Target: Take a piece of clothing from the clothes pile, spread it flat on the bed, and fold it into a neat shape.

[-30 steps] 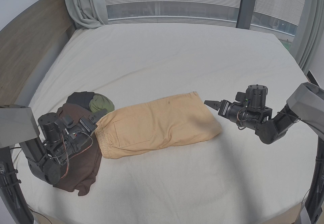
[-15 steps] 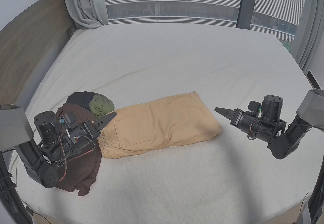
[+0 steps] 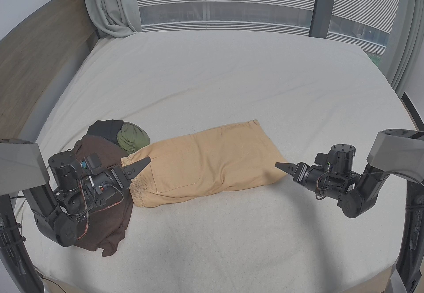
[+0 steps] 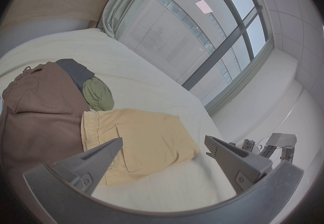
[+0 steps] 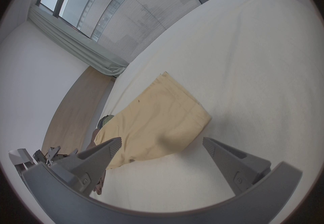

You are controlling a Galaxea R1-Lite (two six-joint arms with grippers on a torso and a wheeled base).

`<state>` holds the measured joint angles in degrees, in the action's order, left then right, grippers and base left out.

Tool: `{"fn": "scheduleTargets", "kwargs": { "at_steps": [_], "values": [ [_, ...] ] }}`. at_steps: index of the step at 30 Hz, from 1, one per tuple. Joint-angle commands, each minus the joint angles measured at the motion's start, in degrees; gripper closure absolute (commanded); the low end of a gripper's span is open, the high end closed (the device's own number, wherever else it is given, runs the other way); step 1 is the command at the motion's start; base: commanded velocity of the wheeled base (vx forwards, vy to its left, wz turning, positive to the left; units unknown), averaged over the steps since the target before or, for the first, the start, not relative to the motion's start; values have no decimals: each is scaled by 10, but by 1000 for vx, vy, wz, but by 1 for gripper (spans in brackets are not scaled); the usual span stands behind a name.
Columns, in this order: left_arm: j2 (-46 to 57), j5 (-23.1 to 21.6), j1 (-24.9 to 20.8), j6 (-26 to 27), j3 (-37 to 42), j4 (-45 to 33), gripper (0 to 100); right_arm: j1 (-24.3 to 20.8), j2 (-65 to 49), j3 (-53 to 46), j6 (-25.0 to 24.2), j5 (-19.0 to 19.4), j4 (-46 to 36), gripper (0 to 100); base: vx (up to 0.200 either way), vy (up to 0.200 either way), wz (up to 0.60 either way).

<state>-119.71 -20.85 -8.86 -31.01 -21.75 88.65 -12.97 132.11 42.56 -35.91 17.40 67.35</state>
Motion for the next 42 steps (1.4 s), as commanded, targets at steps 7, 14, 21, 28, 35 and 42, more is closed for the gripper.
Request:
{"fn": "scheduleTargets", "kwargs": {
  "at_steps": [7, 14, 21, 28, 35, 42],
  "values": [
    [-11, -1, 2, 0, 1, 0, 0, -21, 76, 32, -16, -4, 5, 0, 0, 0, 0],
    [-11, -1, 2, 0, 0, 0, 0, -26, 108, 67, -36, -4, 6, 0, 0, 0, 0],
    [-10, -1, 1, -1, 0, 0, 0, -35, 121, 98, -70, -3, 6, 0, 0, 0, 0],
    [-12, -1, 2, -1, 0, 0, 0, -50, 141, 140, -73, -4, -3, 0, 0, 0, 0],
    [-11, -1, 2, -1, 0, 0, 0, -57, 178, 211, -73, -4, -26, 0, 0, 0, 0],
    [-11, -1, 3, -2, -1, 0, 0, -67, 188, 230, -75, -4, -34, 0, 0, 0, 0]
  ]
}}
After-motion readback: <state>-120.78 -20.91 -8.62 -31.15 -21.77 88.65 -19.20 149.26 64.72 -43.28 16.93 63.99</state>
